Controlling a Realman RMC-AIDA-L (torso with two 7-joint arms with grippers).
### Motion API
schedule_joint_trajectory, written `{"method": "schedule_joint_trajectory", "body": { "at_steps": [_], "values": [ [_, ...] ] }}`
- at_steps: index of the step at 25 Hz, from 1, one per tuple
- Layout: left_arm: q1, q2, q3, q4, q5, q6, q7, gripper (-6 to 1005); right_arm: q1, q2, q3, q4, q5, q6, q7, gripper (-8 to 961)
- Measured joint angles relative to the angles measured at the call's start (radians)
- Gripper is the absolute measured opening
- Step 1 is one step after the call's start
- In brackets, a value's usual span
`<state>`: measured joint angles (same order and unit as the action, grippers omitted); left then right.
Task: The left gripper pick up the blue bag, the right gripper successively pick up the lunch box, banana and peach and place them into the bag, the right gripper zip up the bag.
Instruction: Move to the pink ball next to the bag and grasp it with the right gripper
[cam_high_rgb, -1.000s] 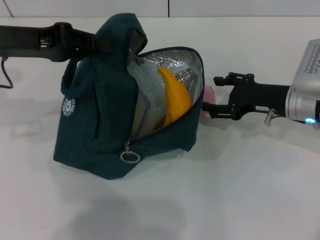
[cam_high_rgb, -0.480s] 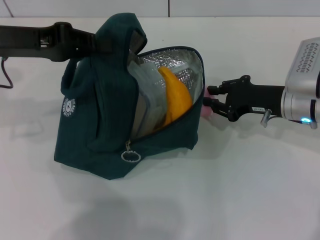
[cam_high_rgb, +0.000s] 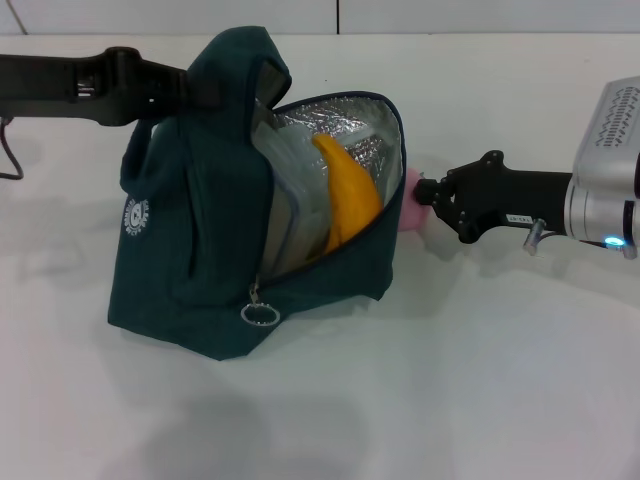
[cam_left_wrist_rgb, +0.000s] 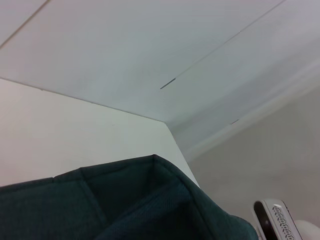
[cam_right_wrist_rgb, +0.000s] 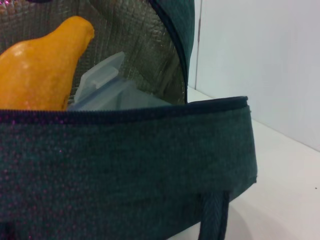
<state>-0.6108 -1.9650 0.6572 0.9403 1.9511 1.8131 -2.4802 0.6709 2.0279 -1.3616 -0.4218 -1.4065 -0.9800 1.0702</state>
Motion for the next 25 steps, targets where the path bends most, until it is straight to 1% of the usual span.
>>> {"method": "schedule_joint_trajectory", "body": {
  "at_steps": [6, 8, 10, 12, 17, 20, 22, 25],
  "values": [
    [0.006, 0.001, -0.015, 0.000, 0.000, 0.000, 0.000, 41, -0.007, 0.000, 0.002, -0.005, 0.000, -0.012, -0.003, 17],
    [0.007, 0.002, -0.017, 0.000, 0.000, 0.000, 0.000, 40, -0.020, 0.000, 0.001, -0.021, 0.000, -0.025, -0.003, 13],
    [0.009, 0.002, -0.020, -0.001, 0.000, 0.001, -0.001, 40, -0.048, 0.000, 0.001, -0.054, 0.001, -0.037, -0.002, 9],
    [0.009, 0.002, -0.020, -0.001, 0.000, 0.001, -0.001, 40, -0.107, 0.000, 0.002, -0.124, 0.014, -0.040, -0.001, 6],
    [0.012, 0.002, -0.021, -0.002, 0.000, 0.001, -0.005, 40, -0.159, -0.005, 0.007, -0.187, 0.025, -0.042, 0.006, 1],
    [0.013, 0.002, -0.021, -0.002, 0.000, 0.002, -0.007, 40, -0.156, -0.005, 0.000, -0.170, 0.025, -0.040, 0.006, 1],
    [0.011, 0.001, -0.021, -0.002, 0.000, 0.002, -0.009, 40, -0.152, -0.003, -0.015, -0.159, 0.021, -0.036, 0.005, 20],
    [0.013, 0.001, -0.021, -0.002, -0.008, 0.002, -0.009, 40, -0.149, -0.003, -0.063, -0.157, 0.019, -0.030, 0.001, 49]
  ]
}}
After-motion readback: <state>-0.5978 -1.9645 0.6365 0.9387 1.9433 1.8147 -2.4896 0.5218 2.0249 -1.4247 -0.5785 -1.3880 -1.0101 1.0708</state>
